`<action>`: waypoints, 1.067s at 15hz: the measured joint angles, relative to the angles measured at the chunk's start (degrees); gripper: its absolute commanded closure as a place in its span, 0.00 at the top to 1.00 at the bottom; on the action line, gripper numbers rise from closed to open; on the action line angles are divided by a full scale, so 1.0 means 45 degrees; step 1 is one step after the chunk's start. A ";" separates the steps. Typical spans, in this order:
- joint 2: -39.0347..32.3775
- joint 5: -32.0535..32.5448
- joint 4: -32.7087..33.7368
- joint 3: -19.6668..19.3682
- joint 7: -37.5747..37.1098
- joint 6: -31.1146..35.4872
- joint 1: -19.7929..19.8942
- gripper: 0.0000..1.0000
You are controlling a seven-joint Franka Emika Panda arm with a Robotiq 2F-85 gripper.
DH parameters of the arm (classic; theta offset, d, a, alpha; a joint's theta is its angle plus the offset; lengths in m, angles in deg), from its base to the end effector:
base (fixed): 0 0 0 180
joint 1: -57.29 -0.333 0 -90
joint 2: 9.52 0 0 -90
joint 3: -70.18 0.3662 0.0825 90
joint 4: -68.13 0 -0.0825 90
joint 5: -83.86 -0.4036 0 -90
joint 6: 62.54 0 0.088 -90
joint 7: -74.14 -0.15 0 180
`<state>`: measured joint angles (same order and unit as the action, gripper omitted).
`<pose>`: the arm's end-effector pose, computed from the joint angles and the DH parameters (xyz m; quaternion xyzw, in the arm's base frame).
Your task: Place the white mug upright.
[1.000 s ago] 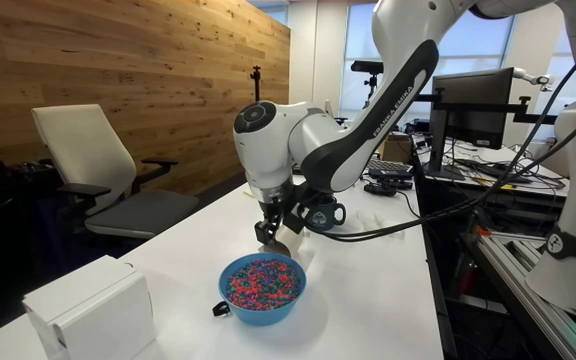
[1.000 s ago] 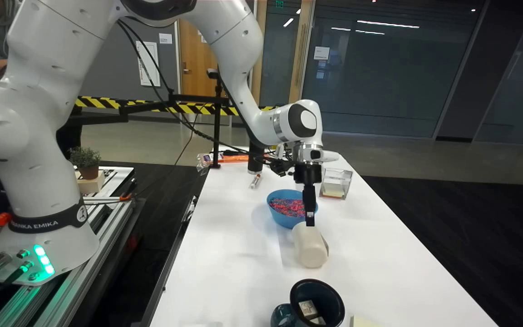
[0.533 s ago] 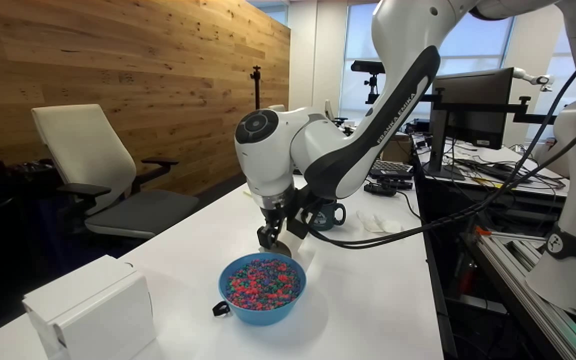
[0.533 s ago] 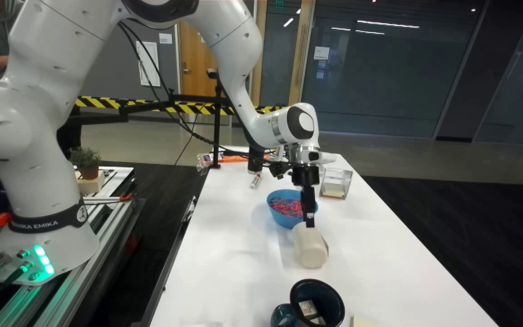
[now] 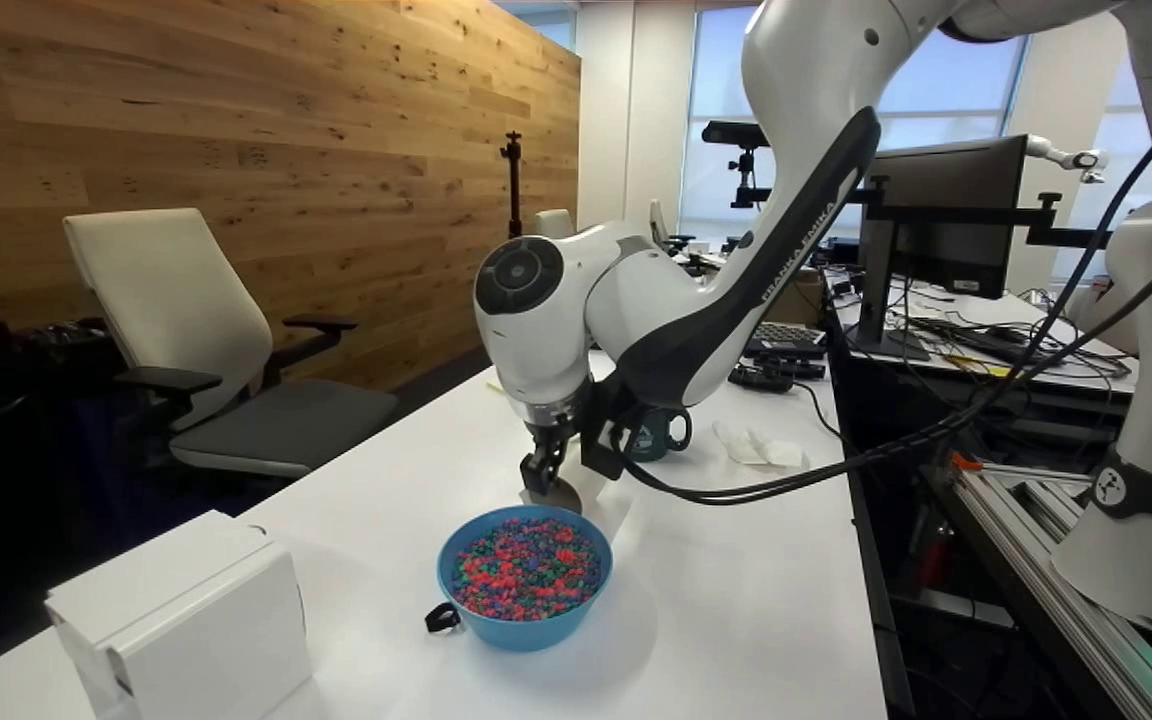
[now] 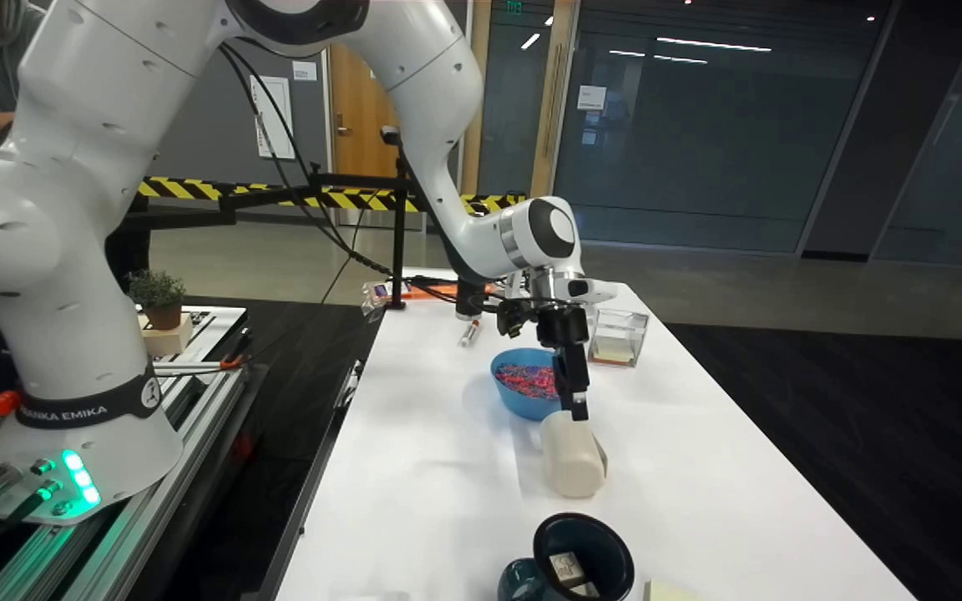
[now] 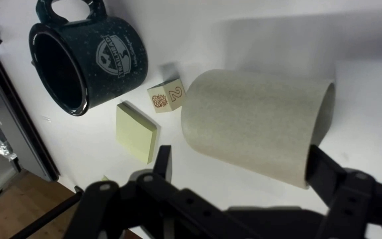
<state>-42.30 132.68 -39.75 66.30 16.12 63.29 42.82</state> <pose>0.6515 0.0698 0.1867 0.9351 -0.0988 0.0799 0.3309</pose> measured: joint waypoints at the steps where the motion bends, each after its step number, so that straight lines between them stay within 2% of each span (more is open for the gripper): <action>1: -0.0001 0.0127 0.0002 0.0000 -0.0013 -0.0109 -0.0022 1.00; 11: -0.0001 0.1162 0.0024 0.0002 -0.0215 -0.0986 -0.0114 1.00; 15: -0.0122 0.2150 0.0052 -0.0013 -0.1010 -0.1232 -0.0111 1.00; 16: -0.0201 0.2419 0.0077 -0.0015 -0.1252 -0.1297 -0.0104 0.94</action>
<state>-43.21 143.56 -39.41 66.23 10.49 57.45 42.35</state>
